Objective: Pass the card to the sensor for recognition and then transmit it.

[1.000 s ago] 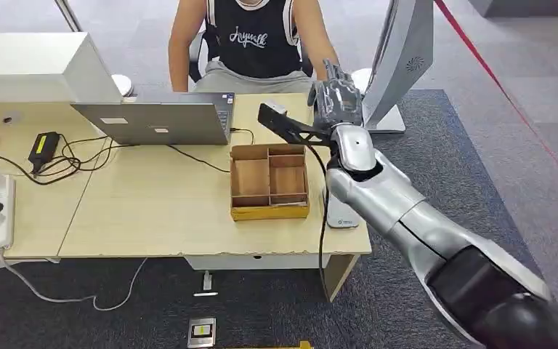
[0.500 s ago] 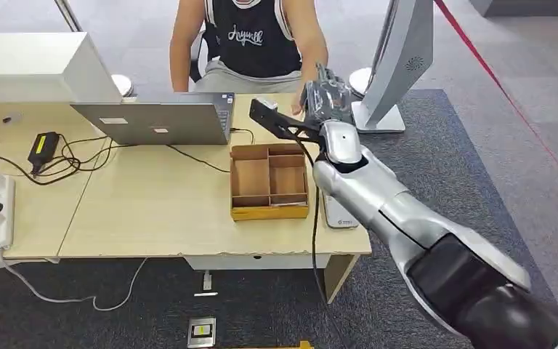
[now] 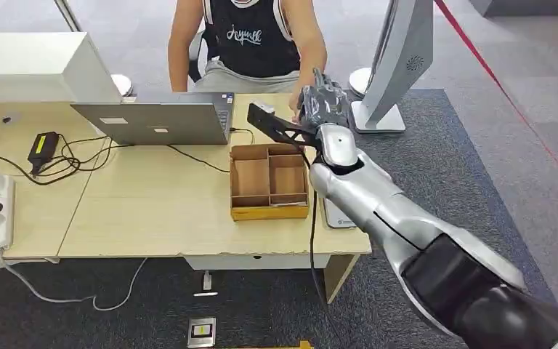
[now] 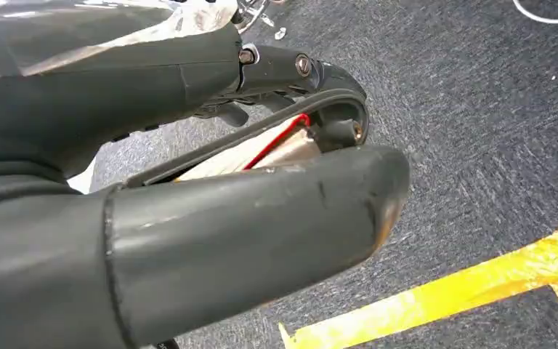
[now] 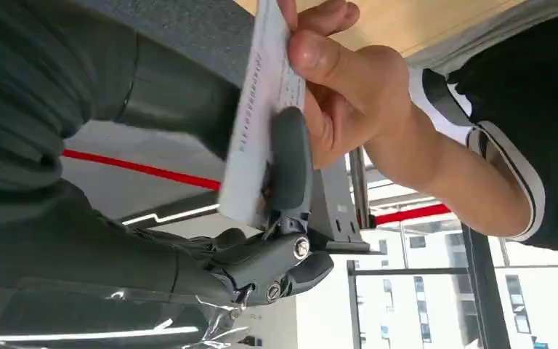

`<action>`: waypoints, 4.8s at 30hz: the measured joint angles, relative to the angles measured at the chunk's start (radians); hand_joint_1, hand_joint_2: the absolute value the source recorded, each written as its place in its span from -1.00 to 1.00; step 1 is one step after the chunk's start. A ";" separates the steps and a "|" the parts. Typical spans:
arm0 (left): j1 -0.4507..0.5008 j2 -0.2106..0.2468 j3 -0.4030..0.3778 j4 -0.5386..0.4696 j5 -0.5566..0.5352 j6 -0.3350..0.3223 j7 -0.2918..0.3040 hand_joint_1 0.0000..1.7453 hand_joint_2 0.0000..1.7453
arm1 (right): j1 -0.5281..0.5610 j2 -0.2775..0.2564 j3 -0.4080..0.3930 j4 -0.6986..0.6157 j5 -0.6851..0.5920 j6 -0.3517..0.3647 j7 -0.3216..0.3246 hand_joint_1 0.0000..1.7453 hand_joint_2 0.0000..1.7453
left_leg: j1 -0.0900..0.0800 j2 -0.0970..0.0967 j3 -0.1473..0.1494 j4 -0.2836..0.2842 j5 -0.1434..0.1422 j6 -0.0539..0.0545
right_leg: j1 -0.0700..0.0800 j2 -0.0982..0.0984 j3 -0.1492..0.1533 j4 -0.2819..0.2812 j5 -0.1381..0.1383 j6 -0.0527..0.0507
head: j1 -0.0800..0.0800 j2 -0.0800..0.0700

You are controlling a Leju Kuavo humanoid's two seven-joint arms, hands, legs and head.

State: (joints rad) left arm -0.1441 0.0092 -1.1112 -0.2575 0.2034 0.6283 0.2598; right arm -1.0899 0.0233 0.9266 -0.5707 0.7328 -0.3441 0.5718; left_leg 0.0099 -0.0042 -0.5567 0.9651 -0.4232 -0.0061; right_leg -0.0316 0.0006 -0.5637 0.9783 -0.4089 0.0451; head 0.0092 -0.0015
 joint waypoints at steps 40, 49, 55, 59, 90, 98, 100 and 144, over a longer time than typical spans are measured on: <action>0.027 0.000 0.002 0.005 0.039 0.015 -0.011 -1.00 -1.00 | 0.199 -0.072 0.008 -0.208 -0.233 -0.166 -0.230 -1.00 1.00 | 0.000 0.000 0.001 0.000 0.000 0.000 | 0.000 0.000 0.000 0.000 0.000 0.000 | 0.000 0.000; 0.041 0.004 0.004 0.005 0.055 0.018 -0.011 -1.00 -1.00 | 0.296 -0.108 0.016 -0.329 -0.230 -0.154 -0.240 -1.00 1.00 | 0.000 0.000 0.001 0.000 0.000 0.000 | 0.000 0.000 0.000 0.000 0.000 0.000 | 0.000 0.000; 0.043 0.004 0.004 0.005 0.056 0.020 -0.011 -1.00 -1.00 | 0.370 -0.119 0.030 -0.389 -0.194 -0.134 -0.241 -1.00 1.00 | 0.000 0.000 0.001 0.000 0.000 0.000 | 0.000 0.000 0.000 0.000 0.000 0.000 | 0.000 0.000; 0.043 0.004 0.004 0.005 0.056 0.020 -0.011 -1.00 -1.00 | 0.391 -0.126 0.039 -0.417 -0.191 -0.129 -0.239 -1.00 1.00 | 0.000 0.000 0.001 0.000 0.000 0.000 | 0.000 0.000 0.000 0.000 0.000 0.000 | 0.000 0.000; 0.037 0.004 0.004 0.004 0.048 0.016 -0.009 -1.00 -1.00 | 0.488 -0.145 0.081 -0.435 0.004 -0.012 -0.125 -1.00 1.00 | 0.000 0.000 0.001 0.000 -0.001 -0.001 | 0.000 0.000 0.000 -0.001 -0.001 -0.001 | 0.000 0.000; 0.037 0.005 0.003 0.004 0.046 0.015 -0.003 -1.00 -1.00 | 0.486 -0.151 0.083 -0.408 0.118 -0.004 -0.020 -1.00 1.00 | 0.000 0.000 0.001 0.000 -0.001 -0.001 | 0.000 0.000 0.000 -0.001 -0.001 -0.001 | 0.000 0.000; 0.034 0.005 0.003 0.004 0.044 0.015 -0.002 -1.00 -1.00 | 0.483 -0.153 0.081 -0.401 0.138 -0.006 -0.002 -1.00 1.00 | 0.000 0.000 0.001 0.000 -0.001 -0.001 | 0.000 0.000 0.001 -0.001 -0.001 -0.001 | 0.000 0.000; 0.019 0.000 -0.006 0.004 0.035 0.012 0.009 -1.00 -1.00 | 0.405 -0.061 0.058 -0.205 0.154 -0.052 -0.070 -1.00 1.00 | 0.000 0.000 0.001 0.000 -0.001 -0.001 | 0.000 0.000 0.001 0.000 -0.001 -0.001 | 0.000 0.000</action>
State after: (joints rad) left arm -0.1249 0.0095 -1.1170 -0.2533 0.2388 0.6401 0.2689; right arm -0.6844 -0.0378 0.9842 -0.7752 0.8866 -0.3960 0.5017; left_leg 0.0103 -0.0038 -0.5561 0.9650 -0.4238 -0.0069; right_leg -0.0313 0.0008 -0.5632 0.9779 -0.4095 0.0443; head 0.0095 -0.0012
